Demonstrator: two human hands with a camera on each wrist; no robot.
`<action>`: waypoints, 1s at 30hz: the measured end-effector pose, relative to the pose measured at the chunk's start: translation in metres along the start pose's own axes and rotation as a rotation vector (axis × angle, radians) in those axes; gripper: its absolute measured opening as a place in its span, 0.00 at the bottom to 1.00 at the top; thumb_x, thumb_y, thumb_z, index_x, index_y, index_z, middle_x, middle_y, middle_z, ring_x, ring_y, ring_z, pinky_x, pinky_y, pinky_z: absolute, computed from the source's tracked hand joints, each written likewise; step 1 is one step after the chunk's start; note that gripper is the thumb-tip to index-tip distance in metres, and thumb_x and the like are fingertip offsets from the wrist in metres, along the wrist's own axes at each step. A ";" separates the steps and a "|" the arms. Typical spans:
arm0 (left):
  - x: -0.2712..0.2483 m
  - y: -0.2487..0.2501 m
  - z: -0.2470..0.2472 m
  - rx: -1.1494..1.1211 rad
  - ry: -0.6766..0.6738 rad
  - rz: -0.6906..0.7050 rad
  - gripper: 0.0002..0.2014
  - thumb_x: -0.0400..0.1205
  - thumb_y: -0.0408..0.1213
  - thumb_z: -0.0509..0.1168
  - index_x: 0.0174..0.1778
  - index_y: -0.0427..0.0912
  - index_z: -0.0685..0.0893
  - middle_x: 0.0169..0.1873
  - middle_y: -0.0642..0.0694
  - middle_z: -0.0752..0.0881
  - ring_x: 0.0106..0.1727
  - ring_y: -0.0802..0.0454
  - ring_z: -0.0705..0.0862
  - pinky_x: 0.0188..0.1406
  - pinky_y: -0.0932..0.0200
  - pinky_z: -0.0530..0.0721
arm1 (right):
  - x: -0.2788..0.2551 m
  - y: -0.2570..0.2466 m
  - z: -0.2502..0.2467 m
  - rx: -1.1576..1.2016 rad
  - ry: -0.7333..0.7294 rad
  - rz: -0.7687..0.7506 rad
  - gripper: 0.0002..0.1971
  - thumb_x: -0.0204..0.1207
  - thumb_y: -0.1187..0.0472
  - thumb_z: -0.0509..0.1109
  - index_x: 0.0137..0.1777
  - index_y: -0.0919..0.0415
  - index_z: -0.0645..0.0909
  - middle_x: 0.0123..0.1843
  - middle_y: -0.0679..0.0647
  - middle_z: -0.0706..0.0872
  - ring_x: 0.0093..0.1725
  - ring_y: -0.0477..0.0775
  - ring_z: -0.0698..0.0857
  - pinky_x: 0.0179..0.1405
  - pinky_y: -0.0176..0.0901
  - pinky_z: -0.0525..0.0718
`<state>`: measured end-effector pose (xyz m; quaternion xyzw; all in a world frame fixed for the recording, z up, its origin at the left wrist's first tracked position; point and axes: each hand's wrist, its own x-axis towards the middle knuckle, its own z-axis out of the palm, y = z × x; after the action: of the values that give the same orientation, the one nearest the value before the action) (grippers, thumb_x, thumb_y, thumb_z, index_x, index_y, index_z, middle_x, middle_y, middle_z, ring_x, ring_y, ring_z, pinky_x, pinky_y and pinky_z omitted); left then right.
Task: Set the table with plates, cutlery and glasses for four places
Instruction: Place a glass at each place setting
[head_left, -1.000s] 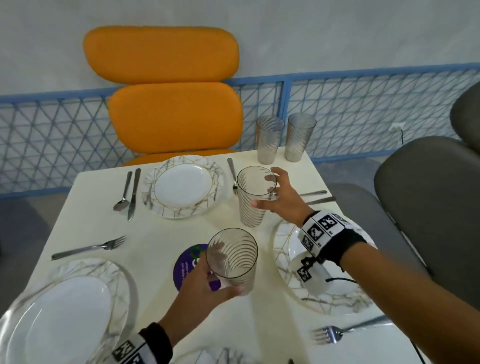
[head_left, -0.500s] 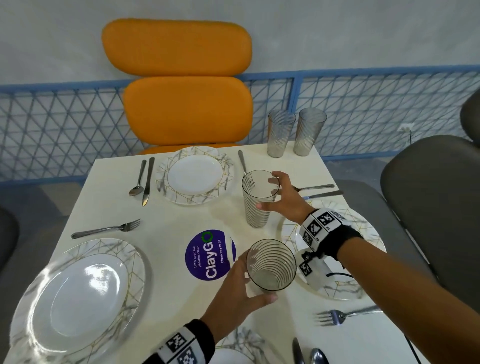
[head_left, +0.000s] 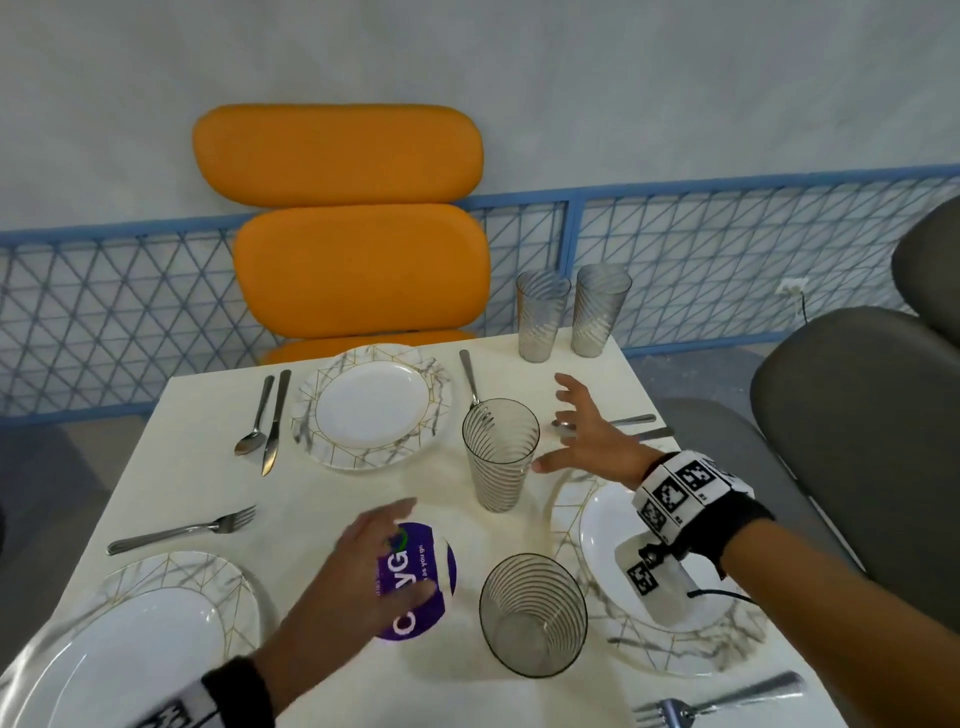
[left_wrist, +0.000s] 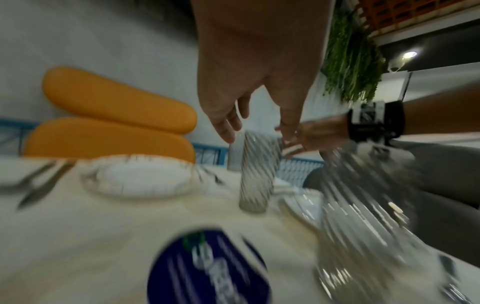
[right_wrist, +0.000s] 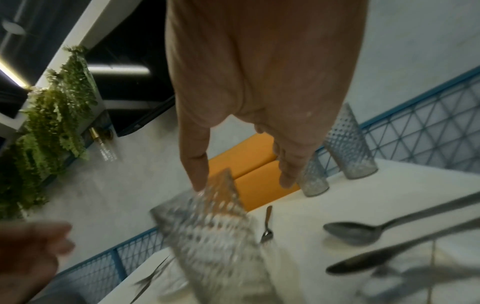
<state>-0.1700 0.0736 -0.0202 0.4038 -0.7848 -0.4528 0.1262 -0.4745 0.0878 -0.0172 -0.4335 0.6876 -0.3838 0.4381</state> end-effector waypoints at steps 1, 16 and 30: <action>0.013 0.012 -0.019 0.068 0.074 0.049 0.32 0.70 0.46 0.76 0.64 0.70 0.68 0.63 0.61 0.74 0.64 0.59 0.77 0.54 0.71 0.77 | 0.004 -0.002 -0.011 0.015 0.033 -0.006 0.55 0.62 0.75 0.79 0.80 0.52 0.45 0.79 0.58 0.55 0.77 0.59 0.61 0.75 0.56 0.69; 0.289 0.138 -0.011 0.331 -0.024 0.073 0.41 0.79 0.48 0.68 0.82 0.53 0.50 0.82 0.40 0.55 0.81 0.43 0.57 0.77 0.50 0.60 | 0.112 -0.005 -0.119 -0.162 0.659 -0.048 0.46 0.66 0.58 0.79 0.79 0.58 0.54 0.76 0.67 0.62 0.76 0.65 0.64 0.75 0.60 0.66; 0.386 0.108 0.025 0.398 -0.016 0.068 0.57 0.73 0.49 0.74 0.82 0.42 0.35 0.84 0.42 0.46 0.84 0.44 0.50 0.81 0.46 0.53 | 0.186 0.021 -0.145 -0.060 0.596 -0.080 0.62 0.57 0.59 0.84 0.82 0.58 0.42 0.83 0.60 0.54 0.82 0.59 0.55 0.81 0.59 0.58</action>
<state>-0.4877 -0.1713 -0.0105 0.3903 -0.8731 -0.2874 0.0531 -0.6603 -0.0570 -0.0398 -0.3413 0.7792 -0.4908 0.1883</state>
